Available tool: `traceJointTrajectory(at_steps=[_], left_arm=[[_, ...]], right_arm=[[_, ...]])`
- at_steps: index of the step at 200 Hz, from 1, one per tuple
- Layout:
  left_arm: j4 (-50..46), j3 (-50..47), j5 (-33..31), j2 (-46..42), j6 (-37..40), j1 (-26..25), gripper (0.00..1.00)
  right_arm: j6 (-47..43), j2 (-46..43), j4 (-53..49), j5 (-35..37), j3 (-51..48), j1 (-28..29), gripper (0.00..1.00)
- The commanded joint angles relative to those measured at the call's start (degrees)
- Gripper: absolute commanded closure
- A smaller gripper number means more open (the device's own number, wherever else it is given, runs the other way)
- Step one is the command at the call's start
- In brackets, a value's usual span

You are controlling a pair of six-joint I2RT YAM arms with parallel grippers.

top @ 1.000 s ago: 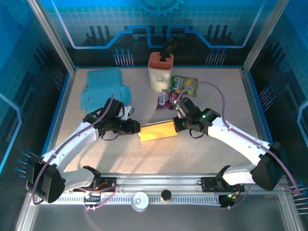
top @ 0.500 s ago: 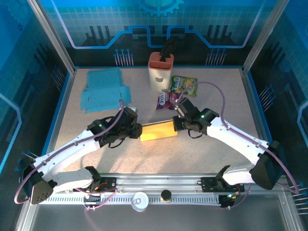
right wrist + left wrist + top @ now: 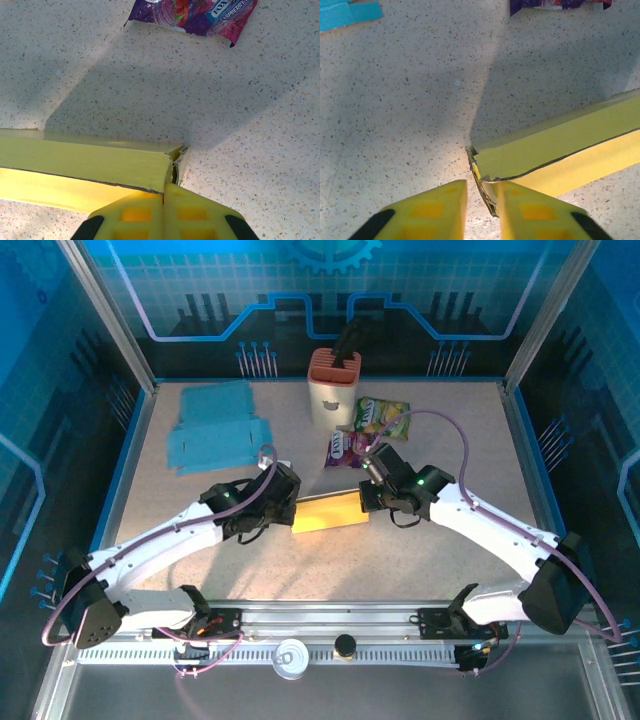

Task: Fold the paper box

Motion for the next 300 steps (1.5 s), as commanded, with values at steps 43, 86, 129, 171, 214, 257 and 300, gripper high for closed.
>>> traceJointTrajectory(at_steps=[43, 86, 129, 171, 214, 257, 300], left_arm=[[-1.66, 2.05, -1.31, 1.85, -0.13, -0.78, 0.81], [-2.04, 2.44, -2.14, 2.9, 0.28, -0.98, 0.87], [-2.53, 2.82, -3.4, 3.17, 0.46, -1.25, 0.92], [-2.91, 2.8, -3.83, 2.91, 0.51, -1.39, 1.0], [-1.75, 1.84, -2.76, 2.69, 0.23, -1.37, 1.0], [0.23, -0.41, -2.24, 2.14, -0.78, -1.4, 1.0], [2.45, -2.89, -0.89, 1.52, -2.13, -1.37, 1.0]], right_arm=[[0.85, 0.48, -0.04, -1.97, 0.36, 1.18, 1.0], [0.78, 0.33, 0.13, -2.06, 0.12, 1.17, 1.0], [0.72, 0.19, 0.21, -1.98, 0.24, 1.13, 1.0], [0.61, 0.11, 0.57, -1.8, 0.0, 1.15, 1.0], [0.57, 0.42, 0.9, -2.06, -0.04, 1.09, 1.0], [0.43, 0.32, 1.26, -2.14, -0.67, 1.18, 1.0], [0.17, 0.44, 1.48, -1.97, -1.15, 1.14, 1.0]])
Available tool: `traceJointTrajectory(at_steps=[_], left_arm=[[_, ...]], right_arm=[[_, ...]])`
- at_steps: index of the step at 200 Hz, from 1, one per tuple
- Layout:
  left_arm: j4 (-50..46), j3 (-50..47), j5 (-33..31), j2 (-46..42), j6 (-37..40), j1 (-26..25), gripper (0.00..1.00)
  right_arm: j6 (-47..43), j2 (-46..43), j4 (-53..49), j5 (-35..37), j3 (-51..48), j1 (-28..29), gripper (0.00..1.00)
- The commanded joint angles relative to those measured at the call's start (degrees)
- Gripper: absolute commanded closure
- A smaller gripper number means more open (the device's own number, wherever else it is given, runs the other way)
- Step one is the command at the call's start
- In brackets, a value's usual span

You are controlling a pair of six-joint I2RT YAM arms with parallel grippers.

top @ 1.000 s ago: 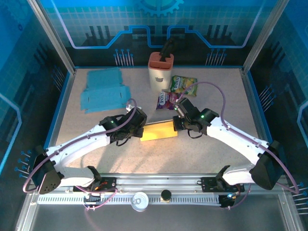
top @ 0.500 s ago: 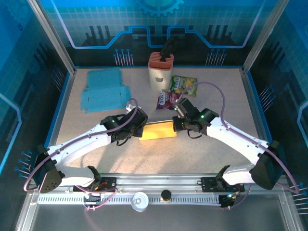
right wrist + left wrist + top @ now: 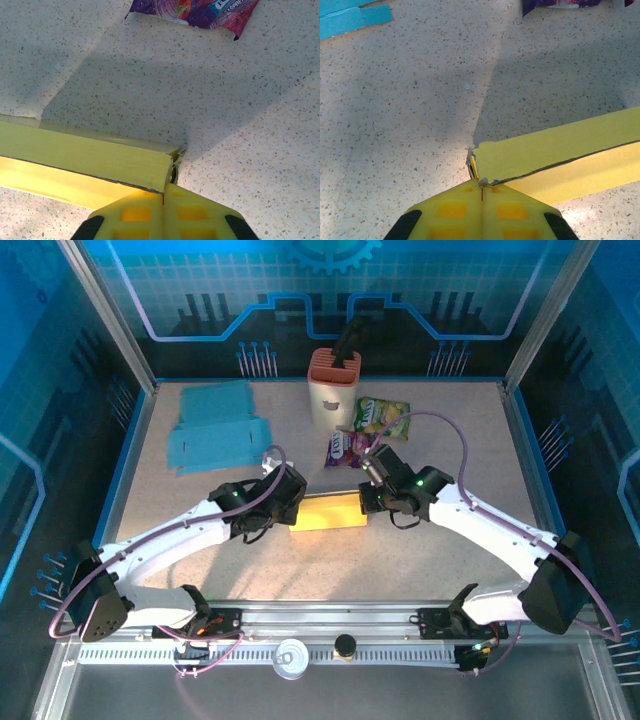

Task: Fold the paper box

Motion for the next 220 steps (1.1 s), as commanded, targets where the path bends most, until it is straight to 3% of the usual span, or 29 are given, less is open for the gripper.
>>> traceJointTrajectory(at_steps=[1, 78, 137, 165, 191, 220], left_arm=[[1.48, -2.31, 2.38, -0.67, -1.84, -0.59, 1.0], [2.07, -4.95, 1.44, -1.3, -2.89, -0.68, 1.0], [1.6, -4.51, -0.39, -1.47, -4.61, -1.66, 1.0], [1.72, -4.48, -1.14, -1.32, -5.75, -2.49, 1.0], [1.8, -4.32, -1.92, -0.95, -6.49, -3.22, 1.0], [1.59, -3.73, -2.71, -0.51, -6.77, -3.74, 1.0]], right_arm=[[0.17, 0.32, 1.44, -1.36, -0.54, 1.01, 1.0], [0.12, -1.21, 0.82, -1.83, -0.3, 0.96, 1.0], [7.16, -9.24, 1.73, -8.13, -4.19, -1.12, 0.55], [19.7, -17.56, 6.57, -12.83, -9.41, -3.97, 0.35], [38.66, -24.11, 16.58, -17.16, -18.61, -6.34, 0.29], [56.65, -25.58, 23.72, -18.4, -23.79, -6.44, 0.3]])
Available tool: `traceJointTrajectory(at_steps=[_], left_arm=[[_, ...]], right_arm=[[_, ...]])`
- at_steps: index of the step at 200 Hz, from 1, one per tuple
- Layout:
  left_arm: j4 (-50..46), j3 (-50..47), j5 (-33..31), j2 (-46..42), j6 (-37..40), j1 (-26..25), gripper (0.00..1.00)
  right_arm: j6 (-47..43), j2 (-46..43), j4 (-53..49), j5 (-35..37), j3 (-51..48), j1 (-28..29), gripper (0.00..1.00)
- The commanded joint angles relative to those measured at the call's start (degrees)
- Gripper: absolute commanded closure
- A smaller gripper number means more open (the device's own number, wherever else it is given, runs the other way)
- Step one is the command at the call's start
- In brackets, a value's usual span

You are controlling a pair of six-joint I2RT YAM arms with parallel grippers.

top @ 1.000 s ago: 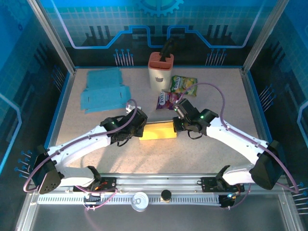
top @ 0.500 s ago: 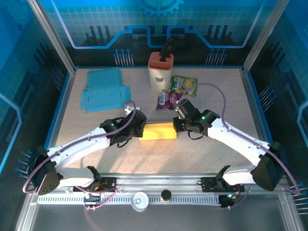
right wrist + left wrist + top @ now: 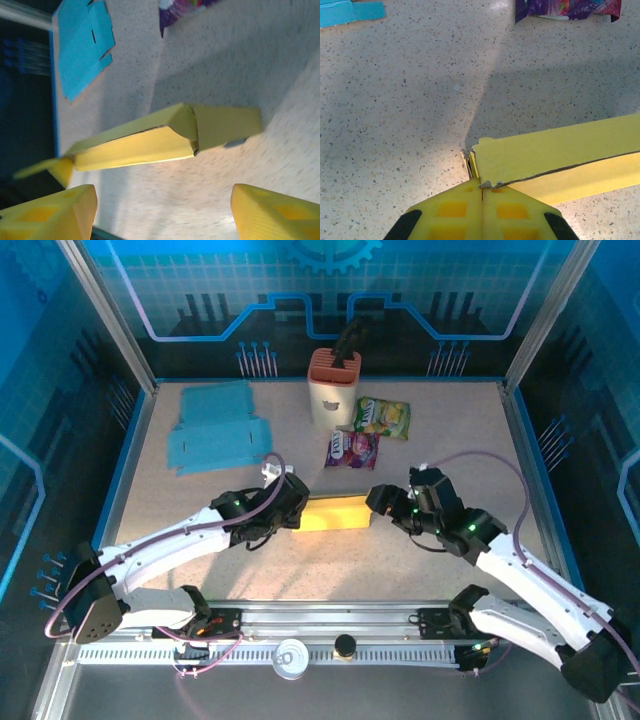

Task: Fold the paper box

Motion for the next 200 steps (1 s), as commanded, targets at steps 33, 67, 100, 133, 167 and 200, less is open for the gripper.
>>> traceJointTrajectory(at_steps=[33, 67, 100, 133, 167, 200], left_arm=[[-2.4, -0.39, -0.59, 0.85, -1.26, -1.08, 1.0], [-2.29, -0.08, -0.56, 1.27, -1.09, -1.17, 1.0], [-2.28, 0.19, -0.55, 1.39, -0.96, -1.17, 1.0], [-2.28, 0.23, -0.55, 1.44, -0.82, -1.26, 1.0], [-2.27, 0.57, -0.44, 1.38, -0.64, -1.25, 1.0], [-1.87, 0.93, 1.4, 0.53, -1.06, -1.27, 0.83]], right_arm=[[29.24, -0.05, 11.42, -0.63, -4.33, -0.58, 0.31], [31.85, 1.55, 13.89, 0.09, -5.36, -0.96, 0.3], [33.99, 5.62, 19.13, -2.87, -7.28, -2.36, 0.33], [34.57, 8.37, 22.84, -5.26, -7.97, -4.09, 0.41], [33.62, 8.54, 22.64, -4.36, -8.38, -4.37, 0.59], [32.74, 8.78, 21.49, -2.64, -9.4, -4.43, 0.7]])
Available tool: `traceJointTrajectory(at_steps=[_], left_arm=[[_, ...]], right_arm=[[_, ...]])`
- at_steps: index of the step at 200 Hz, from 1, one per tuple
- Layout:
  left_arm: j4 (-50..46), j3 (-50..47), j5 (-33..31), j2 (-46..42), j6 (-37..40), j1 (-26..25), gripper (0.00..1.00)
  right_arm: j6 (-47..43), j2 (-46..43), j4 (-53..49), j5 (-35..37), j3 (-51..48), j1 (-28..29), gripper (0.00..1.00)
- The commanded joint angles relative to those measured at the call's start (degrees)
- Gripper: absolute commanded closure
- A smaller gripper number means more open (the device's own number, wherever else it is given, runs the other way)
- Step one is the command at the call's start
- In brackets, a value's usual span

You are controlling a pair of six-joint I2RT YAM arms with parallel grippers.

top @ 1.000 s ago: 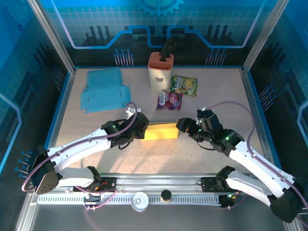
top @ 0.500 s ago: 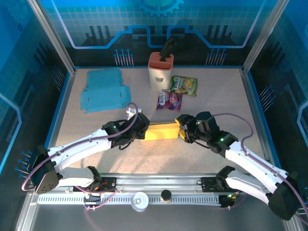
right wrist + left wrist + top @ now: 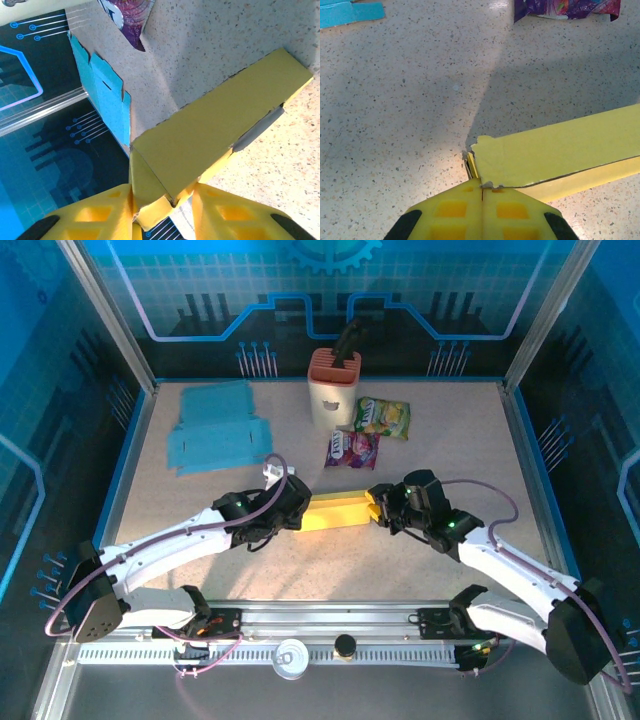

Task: Fold the paper box

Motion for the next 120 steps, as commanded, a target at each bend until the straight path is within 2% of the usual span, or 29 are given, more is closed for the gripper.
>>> traceJointTrajectory(at_steps=[1, 21, 50, 92, 120], left_arm=[[-1.86, 0.93, 2.25, 0.14, -0.75, -0.46, 0.83], [-1.15, 0.78, 4.81, -3.02, -1.82, -0.54, 0.62], [0.78, -0.9, 7.53, -9.39, -4.09, 0.14, 0.45], [8.58, -5.58, 20.42, -12.85, -6.95, 9.98, 0.41], [12.52, -7.41, 24.35, -11.54, -7.77, 13.86, 0.48]], right_arm=[[-0.79, 0.32, 0.38, 1.52, -1.16, -0.63, 0.7], [-0.78, 0.95, 0.5, 1.74, -1.95, -0.72, 0.72], [-0.86, 1.79, 1.17, 1.9, -2.41, -0.81, 0.72], [-1.21, 1.8, 0.94, 1.85, -2.35, -0.81, 0.73], [-1.3, 1.33, 0.46, 2.09, -2.5, -0.87, 0.73]])
